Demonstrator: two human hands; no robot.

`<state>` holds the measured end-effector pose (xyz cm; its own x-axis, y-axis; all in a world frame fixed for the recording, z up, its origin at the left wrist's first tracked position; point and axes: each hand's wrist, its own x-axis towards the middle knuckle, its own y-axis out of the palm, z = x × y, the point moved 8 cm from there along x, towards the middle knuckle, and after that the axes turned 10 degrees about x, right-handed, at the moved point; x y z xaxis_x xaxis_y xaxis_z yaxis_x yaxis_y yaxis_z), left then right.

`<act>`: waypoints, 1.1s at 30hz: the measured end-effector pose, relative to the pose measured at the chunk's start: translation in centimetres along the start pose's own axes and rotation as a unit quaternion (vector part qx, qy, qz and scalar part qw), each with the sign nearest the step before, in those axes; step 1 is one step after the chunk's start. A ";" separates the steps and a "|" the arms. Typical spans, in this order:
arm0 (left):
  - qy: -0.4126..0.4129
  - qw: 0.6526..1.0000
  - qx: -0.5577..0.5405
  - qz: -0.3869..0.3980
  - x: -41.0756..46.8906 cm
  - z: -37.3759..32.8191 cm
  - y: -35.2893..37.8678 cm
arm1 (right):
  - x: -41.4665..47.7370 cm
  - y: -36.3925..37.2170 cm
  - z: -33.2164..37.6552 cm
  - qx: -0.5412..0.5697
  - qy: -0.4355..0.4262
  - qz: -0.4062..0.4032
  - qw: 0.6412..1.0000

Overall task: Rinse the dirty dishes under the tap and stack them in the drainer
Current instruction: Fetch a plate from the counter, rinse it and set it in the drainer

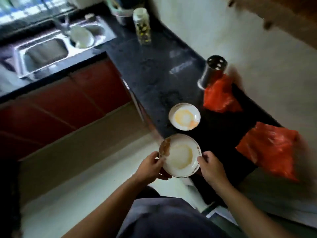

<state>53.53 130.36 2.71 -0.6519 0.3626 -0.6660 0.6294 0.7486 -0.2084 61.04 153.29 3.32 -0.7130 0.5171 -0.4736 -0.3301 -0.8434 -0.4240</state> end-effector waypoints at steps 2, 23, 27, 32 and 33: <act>0.006 0.998 -0.041 -0.044 -2.3 1.4 -3.3 | -0.2 3.1 3.3 -0.013 -0.045 0.039 0.998; -0.006 0.949 -0.223 -0.222 -9.1 13.4 -41.9 | -3.0 42.2 29.0 -0.039 -0.154 0.248 0.956; -0.002 0.944 -0.226 -0.240 -5.7 13.1 -48.3 | -0.1 47.4 33.9 -0.042 -0.161 0.255 0.953; -0.002 0.930 -0.250 -0.270 -0.4 11.7 -56.5 | 6.1 54.9 40.2 -0.049 -0.163 0.277 0.946; -0.003 0.928 -0.249 -0.278 0.7 11.2 -58.3 | 7.6 56.6 41.7 -0.051 -0.171 0.283 0.943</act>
<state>21.11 80.70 6.37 -0.8142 -0.1589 -0.5584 -0.0783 0.9831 -0.1655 11.17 103.42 7.94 -0.9202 -0.1026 -0.3777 0.2112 -0.9426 -0.2587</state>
